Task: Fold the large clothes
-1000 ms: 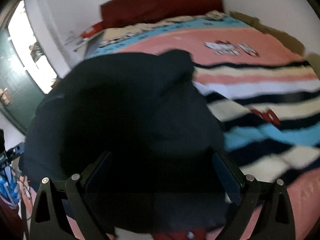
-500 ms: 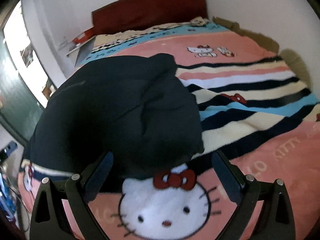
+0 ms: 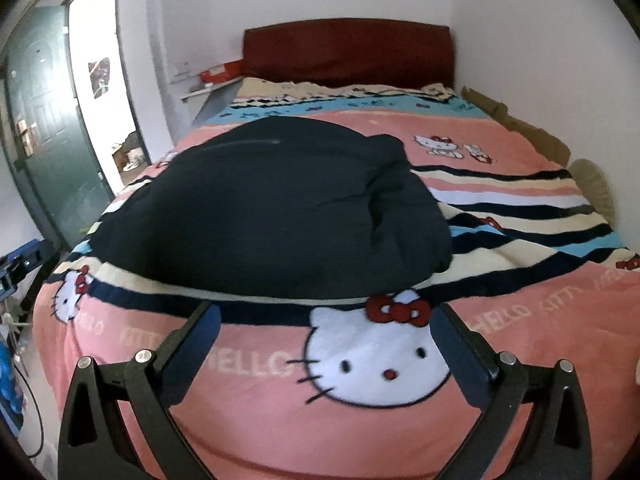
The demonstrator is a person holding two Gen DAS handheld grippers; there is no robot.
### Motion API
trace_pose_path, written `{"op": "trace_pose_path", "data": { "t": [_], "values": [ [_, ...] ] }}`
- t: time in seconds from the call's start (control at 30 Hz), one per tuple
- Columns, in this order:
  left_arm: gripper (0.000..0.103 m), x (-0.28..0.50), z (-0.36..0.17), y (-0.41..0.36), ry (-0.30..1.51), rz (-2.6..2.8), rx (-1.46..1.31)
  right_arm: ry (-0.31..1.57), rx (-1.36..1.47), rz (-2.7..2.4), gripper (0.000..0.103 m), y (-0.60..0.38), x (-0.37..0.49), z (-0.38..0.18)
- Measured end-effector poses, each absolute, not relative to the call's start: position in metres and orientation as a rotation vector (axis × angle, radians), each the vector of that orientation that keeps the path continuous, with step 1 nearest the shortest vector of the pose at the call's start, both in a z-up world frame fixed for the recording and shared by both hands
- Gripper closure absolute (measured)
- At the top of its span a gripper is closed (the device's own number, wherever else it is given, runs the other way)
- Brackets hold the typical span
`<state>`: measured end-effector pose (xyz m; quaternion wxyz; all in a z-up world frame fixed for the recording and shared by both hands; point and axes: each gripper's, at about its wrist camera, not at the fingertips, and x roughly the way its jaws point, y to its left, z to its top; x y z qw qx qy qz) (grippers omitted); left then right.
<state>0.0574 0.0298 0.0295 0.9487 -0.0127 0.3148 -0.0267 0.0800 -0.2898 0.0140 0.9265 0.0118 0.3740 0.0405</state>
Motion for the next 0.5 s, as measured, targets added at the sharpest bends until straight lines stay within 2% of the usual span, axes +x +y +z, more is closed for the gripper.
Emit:
{"op": "trace_pose_path", "data": {
  "t": [0.5],
  "values": [
    [0.042,0.02,0.032,0.014,0.583,0.033,0.065,0.703,0.017,0.109,0.001,-0.258,0.045,0.026]
  ]
}}
